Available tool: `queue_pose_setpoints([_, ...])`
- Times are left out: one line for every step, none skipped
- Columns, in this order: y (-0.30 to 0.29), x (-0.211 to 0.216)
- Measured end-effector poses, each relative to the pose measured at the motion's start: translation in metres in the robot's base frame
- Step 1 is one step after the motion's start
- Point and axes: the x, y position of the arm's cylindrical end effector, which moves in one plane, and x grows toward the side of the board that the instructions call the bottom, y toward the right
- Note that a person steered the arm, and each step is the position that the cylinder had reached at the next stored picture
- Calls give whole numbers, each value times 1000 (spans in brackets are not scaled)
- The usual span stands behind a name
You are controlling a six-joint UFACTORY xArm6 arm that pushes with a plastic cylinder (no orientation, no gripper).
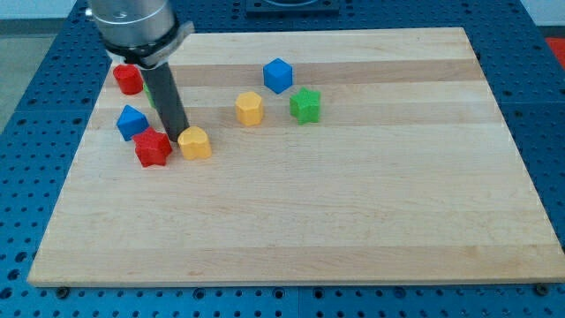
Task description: Push the green circle to the right a bit
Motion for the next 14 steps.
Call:
queue_pose_setpoints([27,0])
queue_pose_setpoints([40,0])
queue_pose_setpoints([32,0])
queue_pose_setpoints([5,0])
queue_pose_setpoints([-18,0])
queue_pose_setpoints([-18,0])
queue_pose_setpoints([-6,-12])
queue_pose_setpoints([-3,-37])
queue_pose_setpoints([-28,-49])
queue_pose_setpoints([-51,-50])
queue_pose_setpoints([-59,-50])
queue_pose_setpoints([-60,-51])
queue_pose_setpoints([-66,-54])
queue_pose_setpoints([-74,-59])
